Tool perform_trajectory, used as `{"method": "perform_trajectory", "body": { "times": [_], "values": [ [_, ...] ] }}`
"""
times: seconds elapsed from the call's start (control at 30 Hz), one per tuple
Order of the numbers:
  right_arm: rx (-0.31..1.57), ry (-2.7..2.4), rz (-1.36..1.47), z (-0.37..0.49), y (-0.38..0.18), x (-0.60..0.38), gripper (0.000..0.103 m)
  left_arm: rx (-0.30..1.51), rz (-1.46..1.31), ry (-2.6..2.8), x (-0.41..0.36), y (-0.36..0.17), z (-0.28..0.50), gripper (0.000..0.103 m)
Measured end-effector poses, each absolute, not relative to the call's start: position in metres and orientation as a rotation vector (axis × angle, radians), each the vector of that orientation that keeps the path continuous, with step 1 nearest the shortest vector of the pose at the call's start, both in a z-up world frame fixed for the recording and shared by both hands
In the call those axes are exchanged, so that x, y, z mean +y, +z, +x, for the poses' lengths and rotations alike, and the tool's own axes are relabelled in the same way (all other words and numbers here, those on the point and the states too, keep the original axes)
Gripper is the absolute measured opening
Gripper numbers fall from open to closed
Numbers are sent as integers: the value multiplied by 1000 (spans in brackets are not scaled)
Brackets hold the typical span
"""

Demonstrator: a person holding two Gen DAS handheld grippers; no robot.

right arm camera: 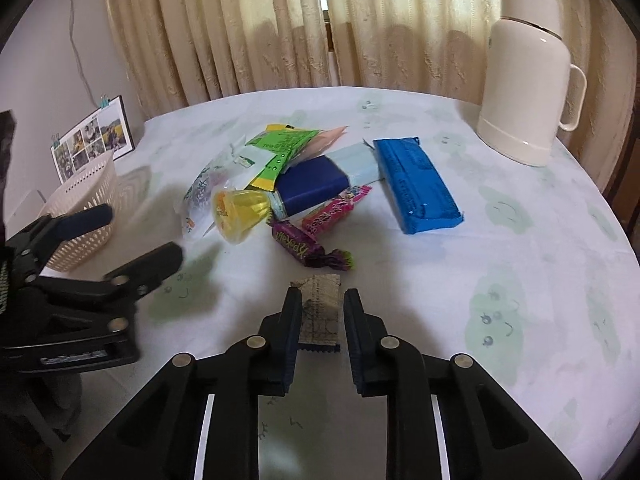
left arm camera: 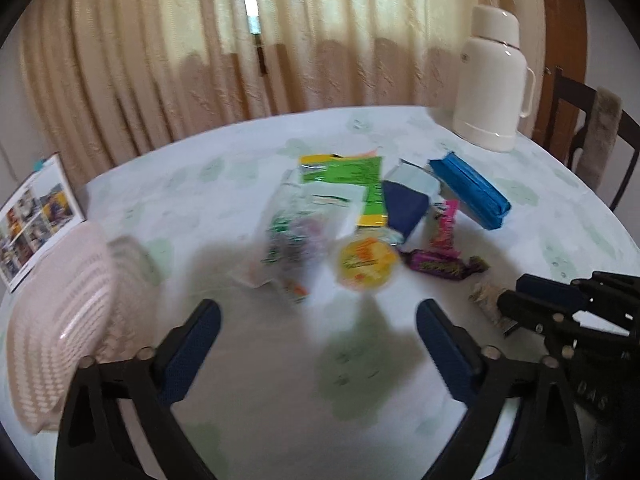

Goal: Organize snacks
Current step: 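Grasp the silver-wrapped candy with the right gripper while the left gripper approaches the yellow jelly cup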

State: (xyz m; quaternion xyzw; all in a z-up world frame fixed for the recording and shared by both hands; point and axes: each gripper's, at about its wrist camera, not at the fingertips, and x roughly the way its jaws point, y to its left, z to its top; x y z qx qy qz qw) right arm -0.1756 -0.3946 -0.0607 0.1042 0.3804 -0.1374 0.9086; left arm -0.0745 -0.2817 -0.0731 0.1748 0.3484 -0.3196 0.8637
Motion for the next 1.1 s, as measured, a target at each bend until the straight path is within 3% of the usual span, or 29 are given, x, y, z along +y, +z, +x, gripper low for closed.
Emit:
{"method": "perform_trajectory", "body": {
  "times": [0.23, 0.47, 0.53, 1.1],
  "values": [
    [810, -279, 249, -175, -67, -400, 22, 864, 315, -701, -310, -86, -46, 68],
    [831, -281, 244, -172, -72, -400, 24, 852, 322, -690, -324, -86, -40, 53],
    [830, -279, 250, -172, -72, -400, 24, 849, 321, -690, -325, -86, -38, 42],
    [788, -249, 295, -176, -69, -405, 23, 810, 264, -721, -305, -75, -51, 41]
  ]
}}
